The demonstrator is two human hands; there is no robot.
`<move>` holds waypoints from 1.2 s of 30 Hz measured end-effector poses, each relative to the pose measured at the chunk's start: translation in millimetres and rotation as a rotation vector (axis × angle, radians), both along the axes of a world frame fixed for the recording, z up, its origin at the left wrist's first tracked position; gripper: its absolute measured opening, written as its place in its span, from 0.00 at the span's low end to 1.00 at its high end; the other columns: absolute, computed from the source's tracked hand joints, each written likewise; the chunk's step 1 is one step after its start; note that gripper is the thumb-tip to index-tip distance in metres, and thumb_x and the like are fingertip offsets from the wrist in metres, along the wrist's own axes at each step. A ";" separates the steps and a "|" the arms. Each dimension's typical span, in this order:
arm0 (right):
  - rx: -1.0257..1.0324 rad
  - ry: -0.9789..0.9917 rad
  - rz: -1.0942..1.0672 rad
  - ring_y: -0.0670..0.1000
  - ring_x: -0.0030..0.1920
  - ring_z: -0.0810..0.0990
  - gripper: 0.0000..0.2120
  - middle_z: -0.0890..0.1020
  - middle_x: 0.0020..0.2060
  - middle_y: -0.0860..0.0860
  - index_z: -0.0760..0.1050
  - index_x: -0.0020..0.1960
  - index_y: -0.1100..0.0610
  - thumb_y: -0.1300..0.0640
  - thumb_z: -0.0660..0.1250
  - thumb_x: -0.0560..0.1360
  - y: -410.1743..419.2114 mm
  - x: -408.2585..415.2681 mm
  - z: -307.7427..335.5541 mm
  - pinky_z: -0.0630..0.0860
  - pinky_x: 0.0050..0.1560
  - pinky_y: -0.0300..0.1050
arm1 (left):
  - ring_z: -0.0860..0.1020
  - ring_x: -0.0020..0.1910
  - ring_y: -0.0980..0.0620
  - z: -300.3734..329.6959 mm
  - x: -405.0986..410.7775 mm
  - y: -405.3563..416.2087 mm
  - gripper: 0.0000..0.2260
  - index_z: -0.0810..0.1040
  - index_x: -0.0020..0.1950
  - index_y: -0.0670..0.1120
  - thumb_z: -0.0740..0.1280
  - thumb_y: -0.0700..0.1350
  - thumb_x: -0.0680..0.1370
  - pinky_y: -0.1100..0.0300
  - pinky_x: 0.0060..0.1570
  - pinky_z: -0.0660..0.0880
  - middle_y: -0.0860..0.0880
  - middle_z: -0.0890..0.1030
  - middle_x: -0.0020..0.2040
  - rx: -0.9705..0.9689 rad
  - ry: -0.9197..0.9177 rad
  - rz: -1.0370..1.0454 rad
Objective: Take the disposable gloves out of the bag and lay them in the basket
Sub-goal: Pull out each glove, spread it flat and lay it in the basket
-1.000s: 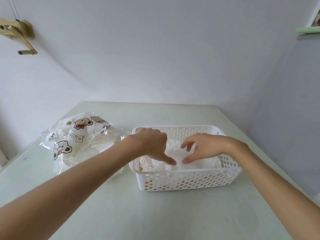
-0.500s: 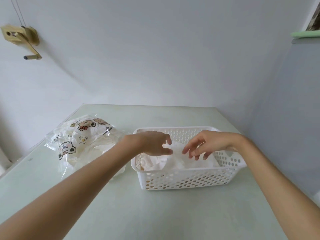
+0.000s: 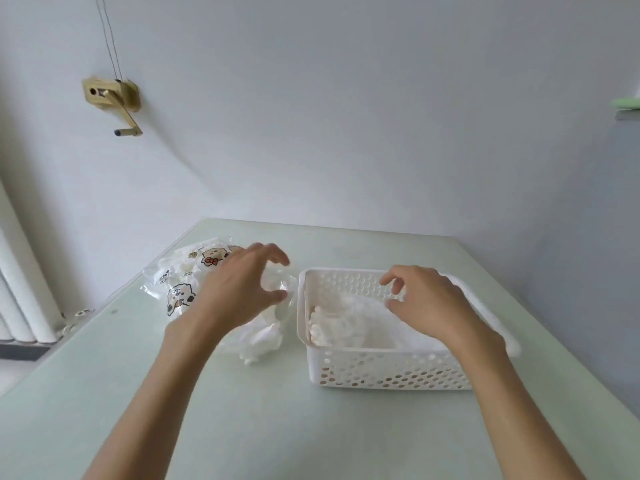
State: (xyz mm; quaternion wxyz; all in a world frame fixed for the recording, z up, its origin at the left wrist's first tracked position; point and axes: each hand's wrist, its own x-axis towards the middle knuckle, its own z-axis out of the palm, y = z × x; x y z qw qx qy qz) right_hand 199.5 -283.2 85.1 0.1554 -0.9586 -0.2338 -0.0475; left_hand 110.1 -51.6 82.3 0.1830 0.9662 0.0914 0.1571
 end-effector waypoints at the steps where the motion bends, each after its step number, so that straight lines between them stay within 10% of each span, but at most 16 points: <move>1: 0.071 -0.037 0.054 0.46 0.48 0.76 0.12 0.78 0.51 0.43 0.75 0.59 0.46 0.55 0.64 0.77 16.4 -14.5 4.0 0.67 0.45 0.40 | 0.69 0.64 0.51 0.8 -4.4 16.2 0.22 0.70 0.64 0.53 0.73 0.53 0.72 0.55 0.55 0.70 0.54 0.72 0.62 0.030 0.037 0.132; 5: 0.150 -0.129 0.244 0.47 0.49 0.77 0.10 0.82 0.46 0.43 0.80 0.51 0.46 0.57 0.62 0.76 91.2 -54.8 -4.9 0.66 0.47 0.40 | 0.76 0.56 0.50 -10.7 -11.3 67.3 0.16 0.73 0.54 0.50 0.73 0.51 0.71 0.56 0.56 0.73 0.53 0.78 0.58 -0.126 0.349 0.295; 9: -0.104 -0.153 0.231 0.54 0.59 0.73 0.14 0.82 0.52 0.51 0.79 0.53 0.53 0.45 0.64 0.76 144.3 -57.8 -30.1 0.61 0.62 0.46 | 0.84 0.38 0.54 -26.1 -6.9 85.4 0.03 0.76 0.45 0.46 0.69 0.39 0.75 0.64 0.31 0.77 0.47 0.84 0.44 -0.402 0.340 0.216; 13: -0.306 -0.129 0.176 0.55 0.62 0.71 0.13 0.79 0.57 0.54 0.76 0.56 0.55 0.49 0.65 0.76 174.6 -51.2 -45.6 0.61 0.62 0.47 | 0.82 0.30 0.60 -29.2 -8.9 93.2 0.04 0.75 0.45 0.46 0.68 0.37 0.76 0.67 0.28 0.76 0.49 0.83 0.41 -0.530 0.338 0.148; 27: 1.029 0.841 0.290 0.51 0.38 0.83 0.15 0.84 0.39 0.54 0.78 0.43 0.58 0.63 0.55 0.81 132.0 -20.7 -8.1 0.80 0.43 0.44 | 0.77 0.55 0.56 -11.0 -18.5 93.4 0.20 0.74 0.62 0.54 0.72 0.41 0.73 0.58 0.55 0.75 0.56 0.77 0.57 -0.398 0.043 0.013; 30: 1.086 1.033 0.331 0.52 0.35 0.82 0.14 0.83 0.37 0.55 0.77 0.47 0.62 0.64 0.53 0.81 118.4 -22.3 -5.1 0.79 0.39 0.43 | 0.76 0.50 0.69 9.3 -23.5 73.4 0.12 0.74 0.62 0.55 0.62 0.42 0.81 0.74 0.47 0.71 0.61 0.78 0.55 -0.552 -0.168 -0.192; 36: 1.199 1.154 0.363 0.50 0.36 0.80 0.11 0.78 0.41 0.58 0.76 0.54 0.62 0.64 0.56 0.78 89.2 -22.3 -4.9 0.80 0.37 0.41 | 0.79 0.52 0.64 11.9 -12.4 26.6 0.25 0.74 0.66 0.56 0.58 0.65 0.73 0.68 0.51 0.76 0.59 0.80 0.55 -0.705 -0.034 -0.390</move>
